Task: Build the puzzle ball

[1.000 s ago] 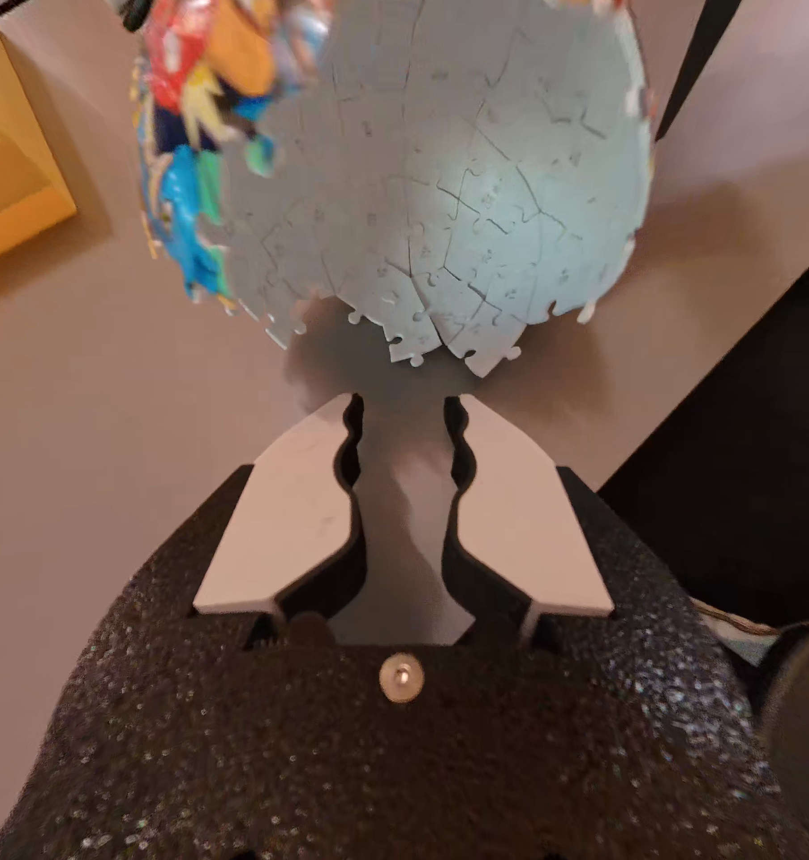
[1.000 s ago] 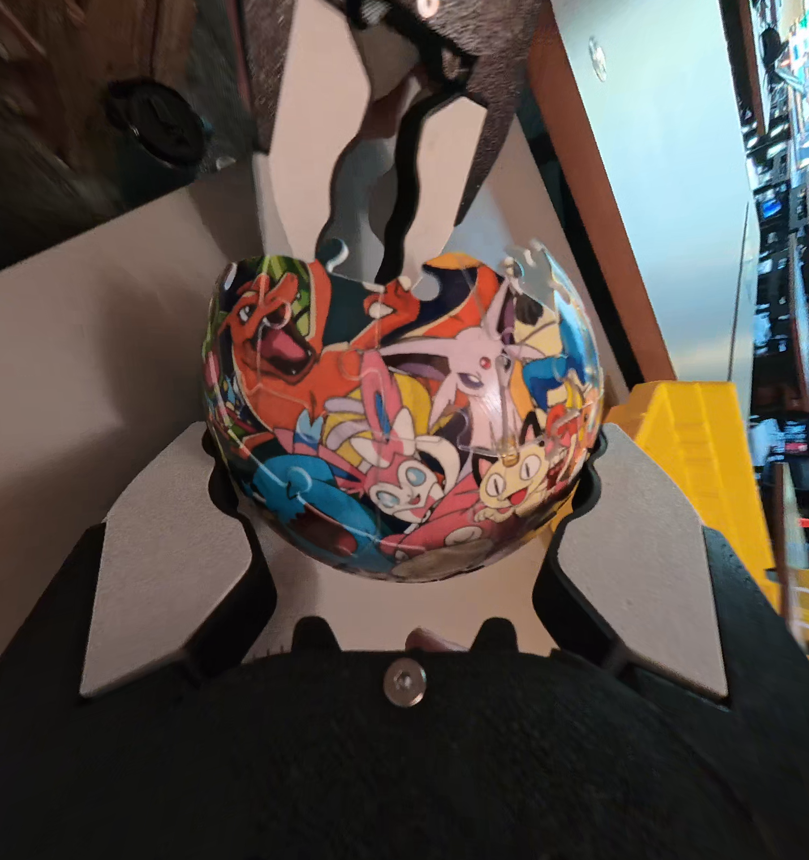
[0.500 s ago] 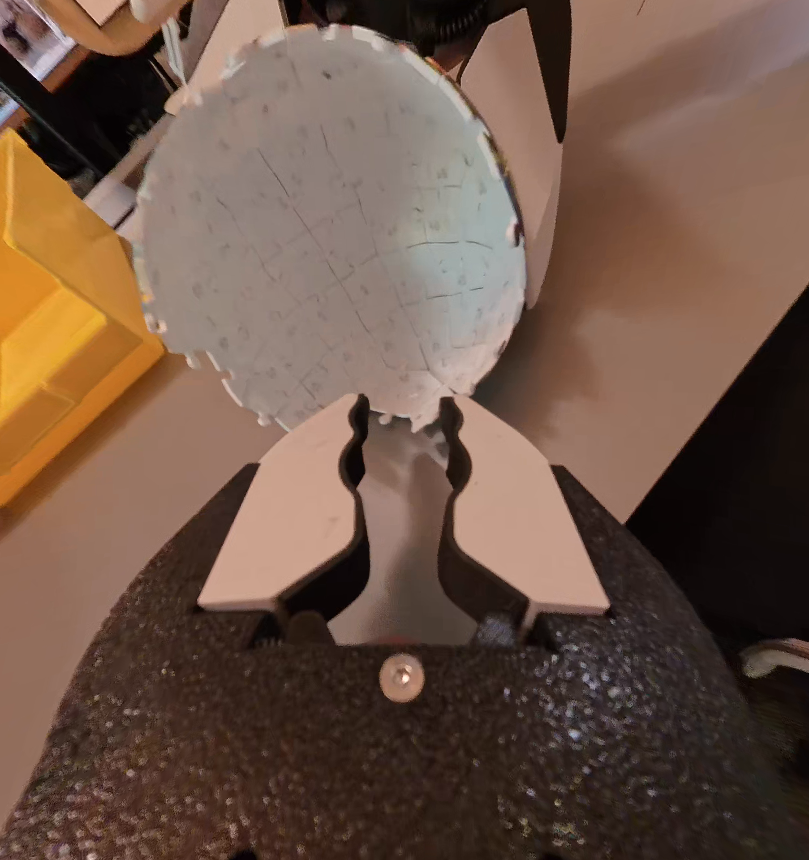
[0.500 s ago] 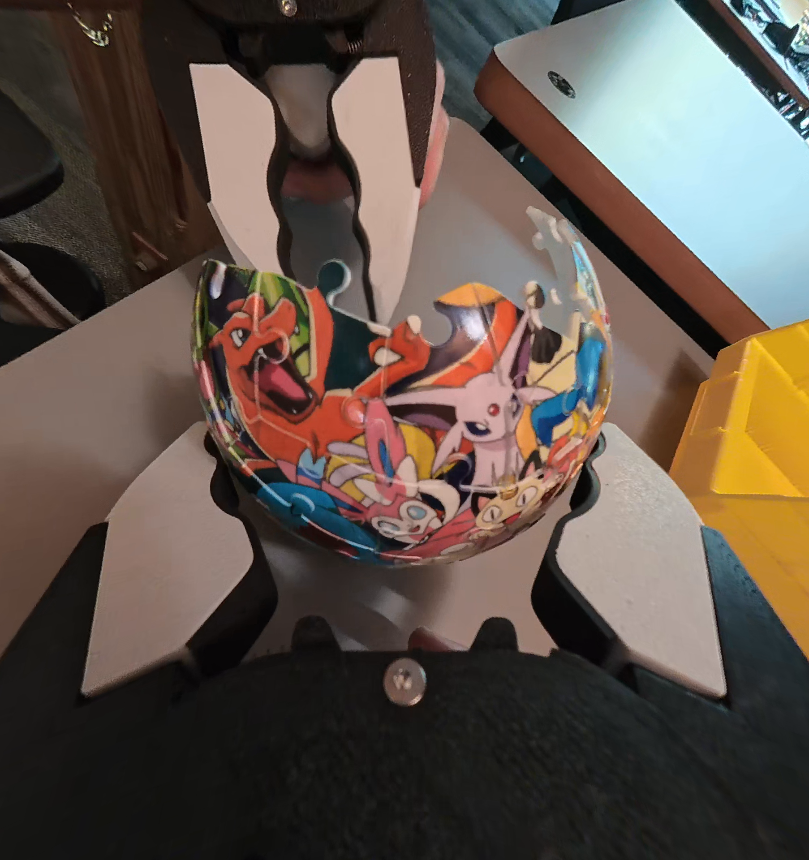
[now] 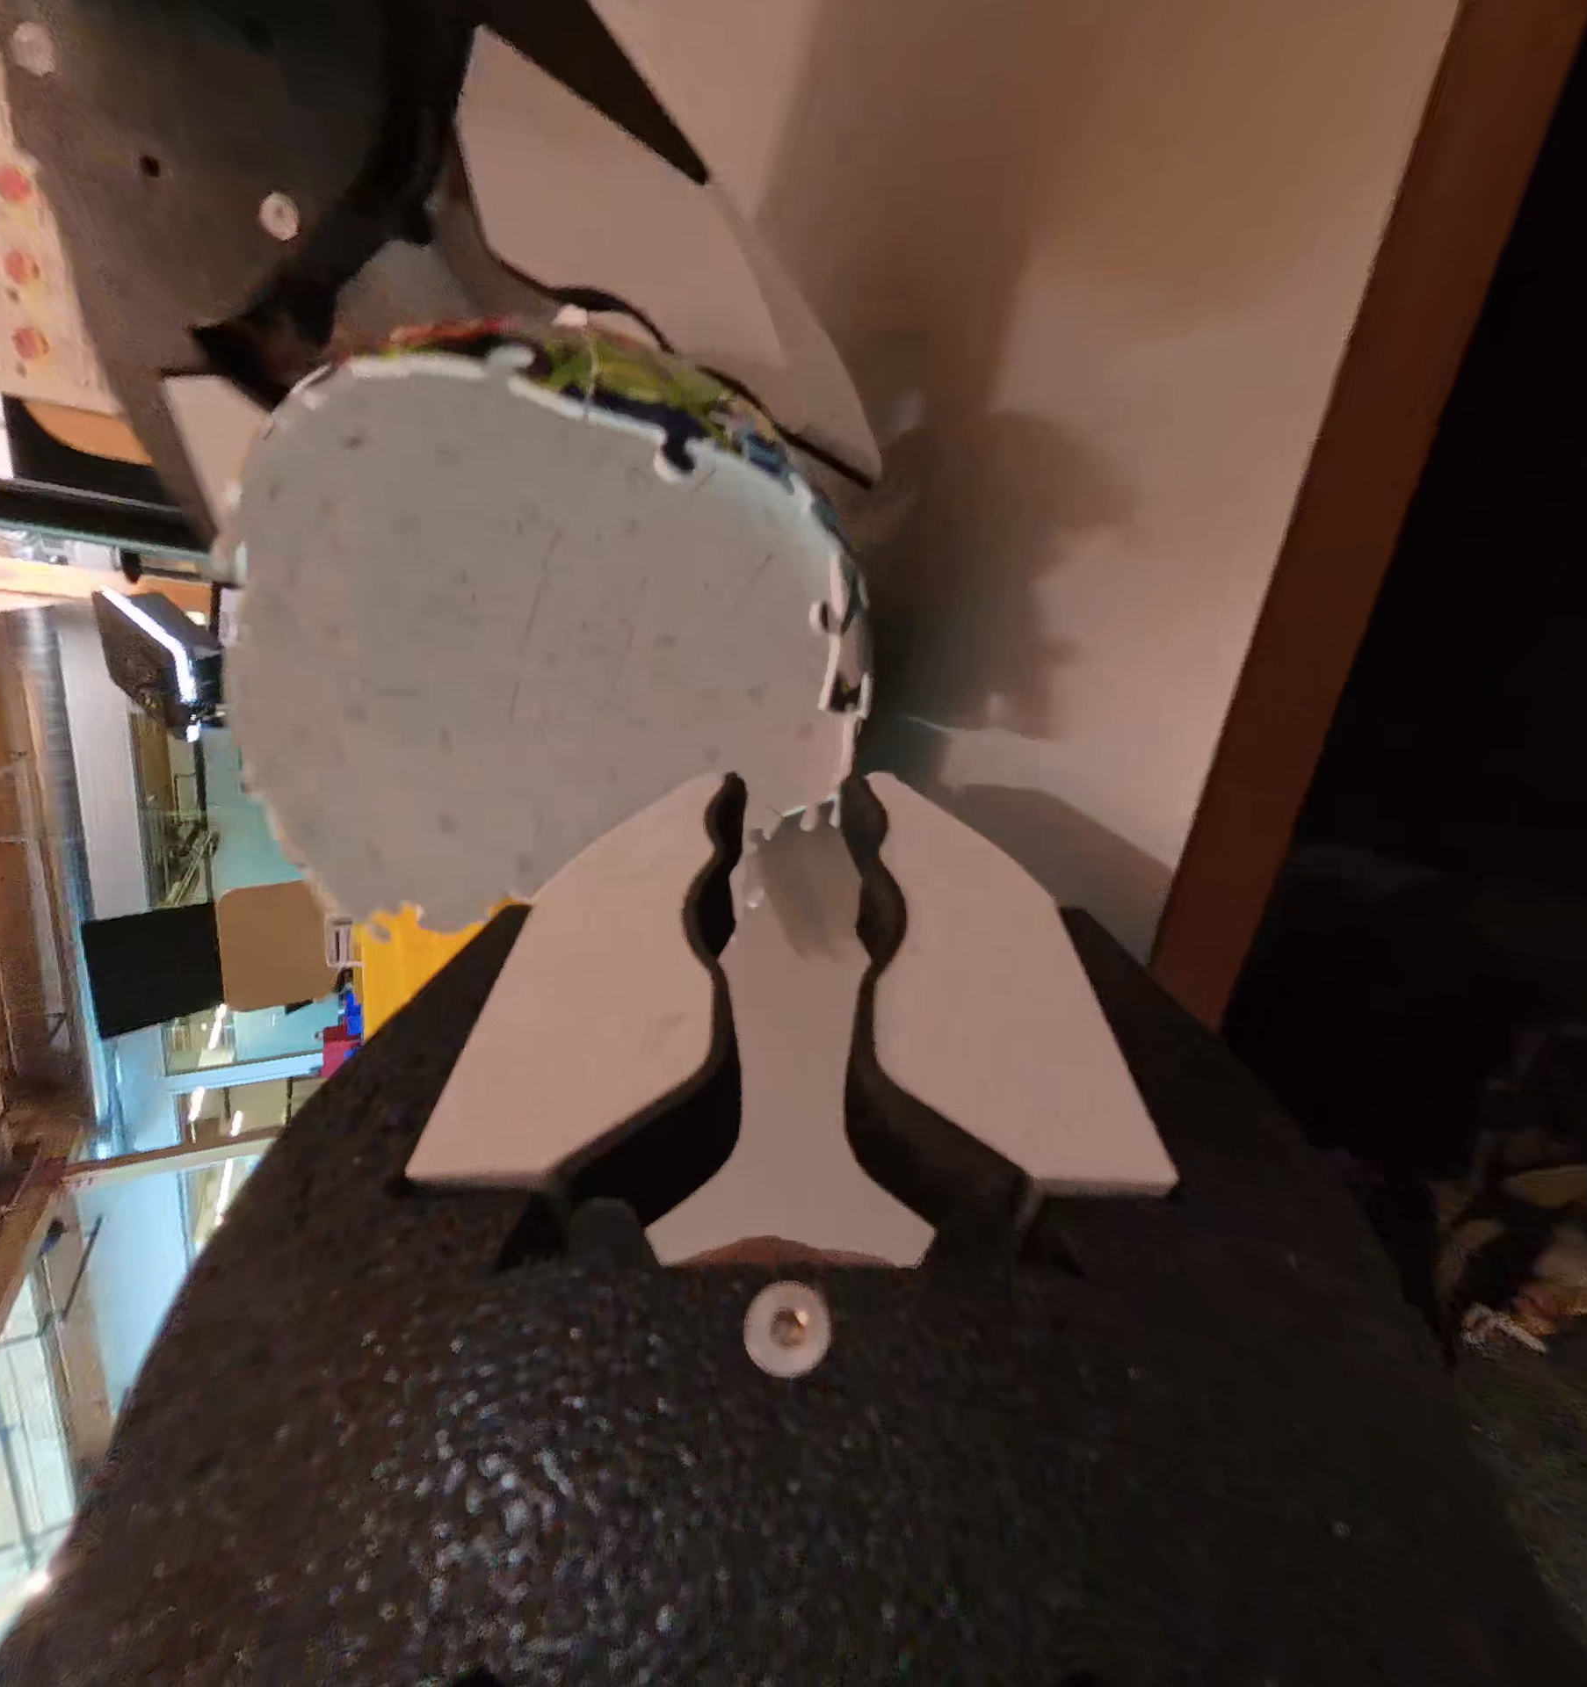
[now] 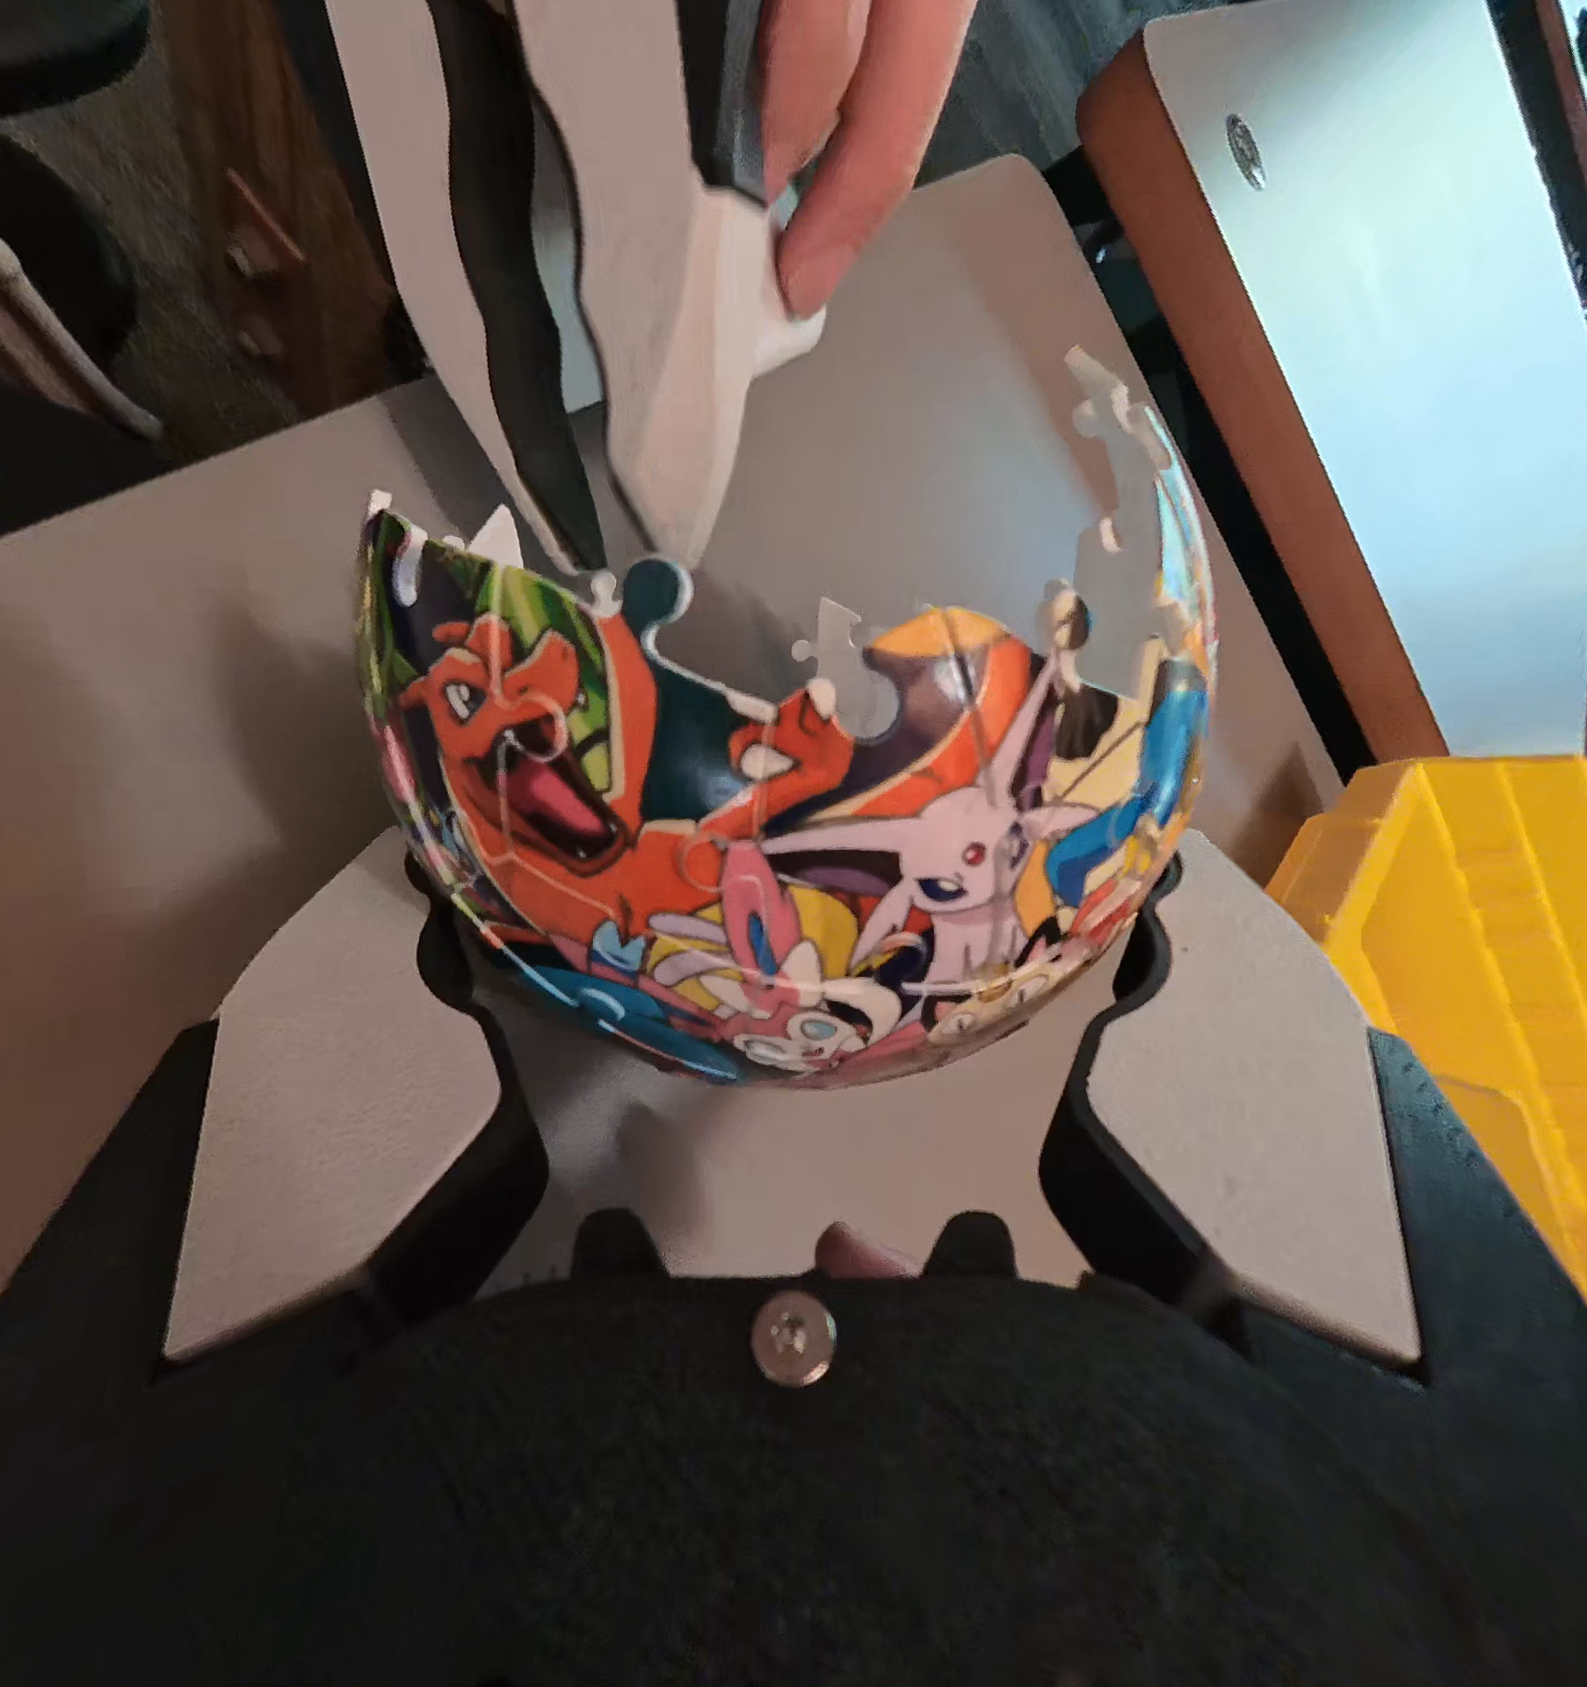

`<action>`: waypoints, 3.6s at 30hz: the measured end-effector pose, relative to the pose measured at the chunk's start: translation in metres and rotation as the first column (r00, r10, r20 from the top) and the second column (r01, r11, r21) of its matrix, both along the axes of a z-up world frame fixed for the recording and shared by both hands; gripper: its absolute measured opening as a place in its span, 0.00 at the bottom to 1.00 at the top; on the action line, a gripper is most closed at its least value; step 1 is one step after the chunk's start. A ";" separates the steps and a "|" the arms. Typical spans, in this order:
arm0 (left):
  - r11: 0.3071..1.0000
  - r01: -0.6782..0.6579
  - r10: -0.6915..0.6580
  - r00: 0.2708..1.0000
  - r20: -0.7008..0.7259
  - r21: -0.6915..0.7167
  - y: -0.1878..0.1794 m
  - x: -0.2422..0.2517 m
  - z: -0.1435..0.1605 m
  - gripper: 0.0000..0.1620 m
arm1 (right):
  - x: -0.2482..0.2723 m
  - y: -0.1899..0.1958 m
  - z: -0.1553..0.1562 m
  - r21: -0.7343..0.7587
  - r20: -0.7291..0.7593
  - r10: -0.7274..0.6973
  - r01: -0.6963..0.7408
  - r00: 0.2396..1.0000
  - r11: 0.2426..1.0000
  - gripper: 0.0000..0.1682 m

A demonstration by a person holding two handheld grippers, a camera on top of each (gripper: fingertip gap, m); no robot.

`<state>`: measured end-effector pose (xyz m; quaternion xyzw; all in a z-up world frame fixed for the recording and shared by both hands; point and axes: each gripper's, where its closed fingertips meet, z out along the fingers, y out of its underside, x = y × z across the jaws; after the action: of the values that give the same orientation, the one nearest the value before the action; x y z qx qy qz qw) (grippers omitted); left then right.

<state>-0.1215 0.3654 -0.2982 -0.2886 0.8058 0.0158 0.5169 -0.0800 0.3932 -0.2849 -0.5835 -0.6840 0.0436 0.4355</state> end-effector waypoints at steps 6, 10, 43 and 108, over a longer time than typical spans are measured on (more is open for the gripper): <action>0.999 0.031 -0.027 0.994 -0.102 0.037 -0.007 -0.004 -0.016 0.07 | -0.009 -0.006 0.001 0.104 0.131 0.027 -0.041 0.991 0.994 0.82; 0.998 0.015 -0.021 0.994 -0.108 -0.054 -0.009 -0.007 -0.014 0.01 | -0.013 -0.009 0.002 0.155 0.213 0.044 -0.078 0.976 0.985 0.83; 0.993 0.065 -0.032 0.955 -0.295 0.103 0.002 -0.022 -0.025 0.01 | -0.010 -0.002 -0.003 0.133 0.311 0.018 -0.062 0.950 0.989 0.82; 0.307 -0.478 0.739 0.665 -0.110 -0.823 0.049 -0.046 -0.026 0.54 | -0.037 -0.005 0.006 0.323 0.433 -0.148 0.000 0.889 0.946 0.79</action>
<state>-0.1680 0.4139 -0.3240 -0.7713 0.4619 -0.1921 0.3936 -0.1167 0.3880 -0.2790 -0.5268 -0.7413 -0.2196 0.3533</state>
